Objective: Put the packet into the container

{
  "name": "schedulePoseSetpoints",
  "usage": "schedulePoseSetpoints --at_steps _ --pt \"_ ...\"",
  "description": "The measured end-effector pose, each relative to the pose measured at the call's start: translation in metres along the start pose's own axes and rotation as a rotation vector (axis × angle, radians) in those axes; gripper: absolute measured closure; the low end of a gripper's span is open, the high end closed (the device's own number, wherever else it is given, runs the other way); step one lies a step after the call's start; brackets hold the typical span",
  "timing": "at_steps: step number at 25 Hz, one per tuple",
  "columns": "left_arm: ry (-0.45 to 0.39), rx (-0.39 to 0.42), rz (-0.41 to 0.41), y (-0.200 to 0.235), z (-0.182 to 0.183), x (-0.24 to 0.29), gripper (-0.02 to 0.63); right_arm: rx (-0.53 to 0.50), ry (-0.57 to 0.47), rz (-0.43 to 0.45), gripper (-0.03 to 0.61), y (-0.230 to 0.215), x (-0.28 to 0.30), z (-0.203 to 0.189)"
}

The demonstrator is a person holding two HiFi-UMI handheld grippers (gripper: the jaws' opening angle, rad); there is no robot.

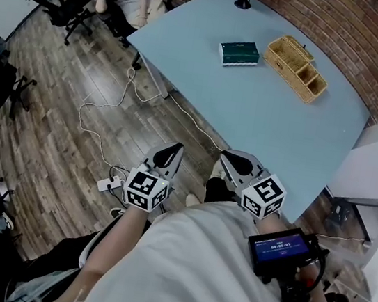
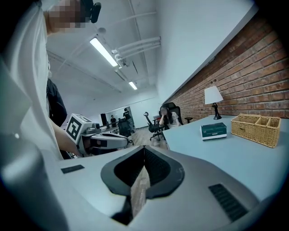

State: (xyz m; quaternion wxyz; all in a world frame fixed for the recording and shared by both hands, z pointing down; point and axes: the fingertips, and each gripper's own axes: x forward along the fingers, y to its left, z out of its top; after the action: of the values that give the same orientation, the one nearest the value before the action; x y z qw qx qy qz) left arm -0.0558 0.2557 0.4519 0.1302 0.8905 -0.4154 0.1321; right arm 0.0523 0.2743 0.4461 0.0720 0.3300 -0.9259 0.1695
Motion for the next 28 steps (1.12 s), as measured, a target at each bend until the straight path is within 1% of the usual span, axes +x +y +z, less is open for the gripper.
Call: schedulePoseSetpoints --at_steps 5,7,13,19,23,28 --pt "-0.016 0.021 -0.018 0.010 0.015 0.017 0.592 0.005 0.006 -0.002 0.568 -0.005 0.012 0.005" --pt "-0.022 0.018 -0.017 0.015 0.020 0.021 0.592 0.004 0.012 0.005 0.568 -0.011 0.019 0.009" --pt "0.003 -0.022 0.043 0.050 0.012 0.026 0.592 0.009 0.021 0.038 0.566 -0.042 0.053 0.022" --pt "0.019 -0.053 0.090 0.082 0.011 0.022 0.592 0.013 0.024 0.063 0.567 -0.056 0.086 0.039" --pt "0.030 -0.065 0.096 0.101 0.009 0.036 0.592 0.023 0.034 0.067 0.567 -0.073 0.110 0.041" --pt "0.044 -0.059 0.090 0.117 0.018 0.053 0.592 0.035 0.046 0.071 0.568 -0.088 0.129 0.047"
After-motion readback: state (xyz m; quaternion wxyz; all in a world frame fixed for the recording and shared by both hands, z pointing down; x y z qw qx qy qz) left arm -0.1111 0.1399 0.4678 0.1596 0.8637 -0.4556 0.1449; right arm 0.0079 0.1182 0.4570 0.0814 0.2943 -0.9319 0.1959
